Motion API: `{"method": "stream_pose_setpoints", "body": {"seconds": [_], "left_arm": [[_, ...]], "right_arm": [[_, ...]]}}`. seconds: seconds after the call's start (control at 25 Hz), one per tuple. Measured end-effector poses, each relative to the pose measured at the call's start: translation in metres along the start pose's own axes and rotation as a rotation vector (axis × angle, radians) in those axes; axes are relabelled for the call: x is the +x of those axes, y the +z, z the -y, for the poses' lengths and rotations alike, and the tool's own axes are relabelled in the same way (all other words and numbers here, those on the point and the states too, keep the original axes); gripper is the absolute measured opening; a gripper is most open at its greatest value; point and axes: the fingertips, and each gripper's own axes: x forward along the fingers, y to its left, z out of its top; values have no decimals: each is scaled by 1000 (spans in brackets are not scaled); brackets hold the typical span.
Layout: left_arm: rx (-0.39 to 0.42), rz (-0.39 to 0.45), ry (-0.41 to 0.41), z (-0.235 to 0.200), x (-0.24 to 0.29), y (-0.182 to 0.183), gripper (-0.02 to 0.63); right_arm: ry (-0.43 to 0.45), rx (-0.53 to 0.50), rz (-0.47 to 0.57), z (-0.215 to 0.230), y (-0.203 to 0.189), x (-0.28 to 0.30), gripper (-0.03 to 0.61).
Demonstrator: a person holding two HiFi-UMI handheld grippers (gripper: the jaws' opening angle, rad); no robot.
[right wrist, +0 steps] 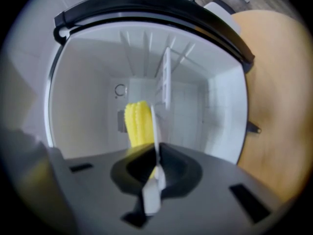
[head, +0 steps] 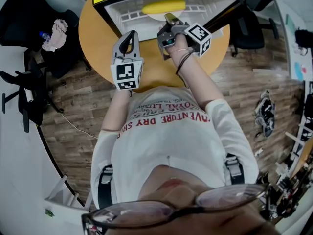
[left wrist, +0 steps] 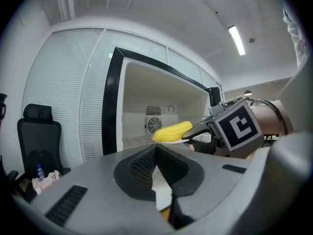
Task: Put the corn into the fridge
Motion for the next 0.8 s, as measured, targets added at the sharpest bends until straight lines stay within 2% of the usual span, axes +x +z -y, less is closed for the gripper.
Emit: {"method": "stream_pose_setpoints", "body": {"seconds": [0.52,0.8], "left_arm": [[-5,-42,5,-4,8,-17,26],[-11,-45,-2,-3,9,-19,25]], "right_arm": [[7,50,9,7,-2,10,41],[23,14,4,2,-3,10,59]]}}
